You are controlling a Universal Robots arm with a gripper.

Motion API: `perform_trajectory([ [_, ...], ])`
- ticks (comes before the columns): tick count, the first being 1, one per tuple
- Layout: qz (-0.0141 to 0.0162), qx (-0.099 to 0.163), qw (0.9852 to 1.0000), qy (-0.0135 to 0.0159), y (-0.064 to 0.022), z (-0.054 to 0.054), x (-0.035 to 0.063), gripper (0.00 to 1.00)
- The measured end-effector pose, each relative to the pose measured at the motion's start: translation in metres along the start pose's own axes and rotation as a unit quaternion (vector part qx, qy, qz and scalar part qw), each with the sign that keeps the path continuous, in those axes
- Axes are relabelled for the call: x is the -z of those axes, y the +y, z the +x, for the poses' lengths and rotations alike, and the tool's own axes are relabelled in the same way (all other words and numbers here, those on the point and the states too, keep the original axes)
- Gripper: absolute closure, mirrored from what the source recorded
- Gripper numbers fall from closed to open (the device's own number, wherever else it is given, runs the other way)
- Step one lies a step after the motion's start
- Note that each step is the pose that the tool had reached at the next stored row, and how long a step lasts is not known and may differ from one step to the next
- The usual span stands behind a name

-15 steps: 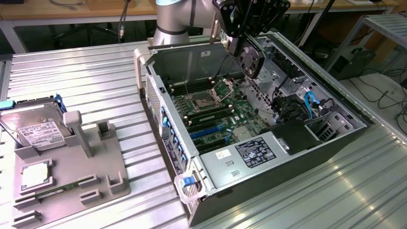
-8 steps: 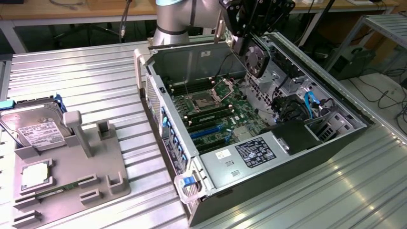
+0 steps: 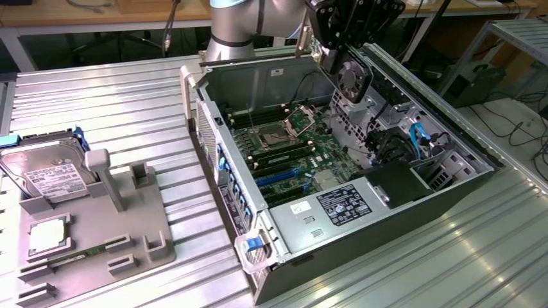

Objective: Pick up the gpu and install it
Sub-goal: 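Pick up the gpu and move the gpu toward the slot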

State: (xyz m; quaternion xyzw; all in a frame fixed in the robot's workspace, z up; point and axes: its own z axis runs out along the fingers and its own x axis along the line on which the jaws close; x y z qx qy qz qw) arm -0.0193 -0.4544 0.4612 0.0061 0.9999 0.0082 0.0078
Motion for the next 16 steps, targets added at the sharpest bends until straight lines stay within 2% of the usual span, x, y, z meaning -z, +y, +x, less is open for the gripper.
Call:
perform_trajectory([
  [6, 0.0001, 0.000, 1.0000, 0.0000, 0.0001, -0.0091, -0.0005, 0.72],
  [16, 0.0001, 0.000, 1.0000, 0.0000, 0.0001, -0.0095, -0.0006, 0.72],
])
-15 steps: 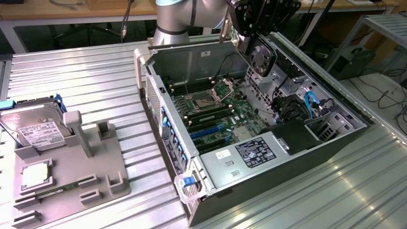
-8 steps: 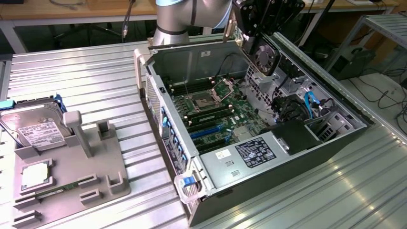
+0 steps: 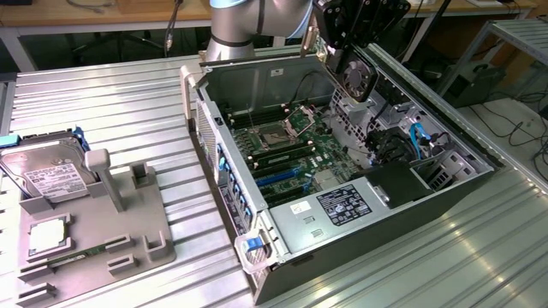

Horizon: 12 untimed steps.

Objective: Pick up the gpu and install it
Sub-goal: 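Pick up the gpu and move the gpu toward the slot, then insert the gpu into the slot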

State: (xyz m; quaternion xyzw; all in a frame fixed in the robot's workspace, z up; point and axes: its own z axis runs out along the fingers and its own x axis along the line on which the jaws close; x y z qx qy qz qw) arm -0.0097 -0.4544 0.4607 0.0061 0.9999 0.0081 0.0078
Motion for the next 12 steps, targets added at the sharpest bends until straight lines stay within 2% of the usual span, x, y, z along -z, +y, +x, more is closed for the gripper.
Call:
perform_trajectory([
  [7, 0.0000, 0.001, 1.0000, 0.0000, 0.0000, 0.0000, 0.0000, 0.72],
  [12, -0.0002, 0.015, 0.9999, 0.0001, 0.0000, 0.0007, 0.0001, 0.72],
])
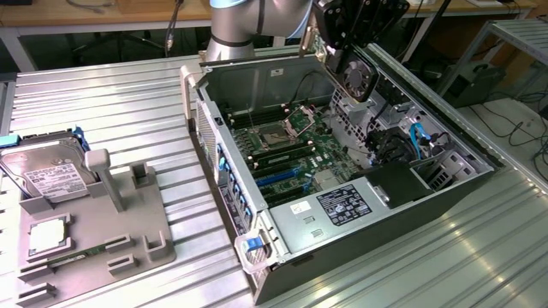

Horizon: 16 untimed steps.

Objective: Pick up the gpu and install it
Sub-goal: 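Insert the gpu into the slot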

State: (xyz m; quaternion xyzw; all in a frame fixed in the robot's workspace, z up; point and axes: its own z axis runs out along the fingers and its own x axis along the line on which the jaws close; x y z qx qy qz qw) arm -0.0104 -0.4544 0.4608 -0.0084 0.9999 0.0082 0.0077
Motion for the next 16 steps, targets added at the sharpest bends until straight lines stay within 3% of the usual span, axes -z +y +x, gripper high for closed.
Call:
perform_trajectory([
  [16, -0.0006, 0.035, 0.9994, 0.0005, 0.0000, 0.0003, 0.0000, 0.72],
])
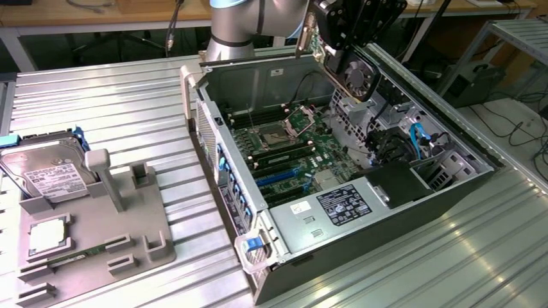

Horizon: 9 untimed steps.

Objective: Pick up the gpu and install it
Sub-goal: 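Insert the gpu into the slot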

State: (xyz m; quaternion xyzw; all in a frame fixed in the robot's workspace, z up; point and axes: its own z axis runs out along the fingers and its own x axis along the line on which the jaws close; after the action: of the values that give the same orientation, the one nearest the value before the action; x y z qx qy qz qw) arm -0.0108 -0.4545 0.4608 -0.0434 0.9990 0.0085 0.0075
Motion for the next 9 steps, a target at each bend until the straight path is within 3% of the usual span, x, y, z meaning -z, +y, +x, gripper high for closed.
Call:
perform_trajectory([
  [9, -0.0004, 0.021, 0.9998, 0.0004, 0.0000, 0.0000, 0.0000, 0.72],
])
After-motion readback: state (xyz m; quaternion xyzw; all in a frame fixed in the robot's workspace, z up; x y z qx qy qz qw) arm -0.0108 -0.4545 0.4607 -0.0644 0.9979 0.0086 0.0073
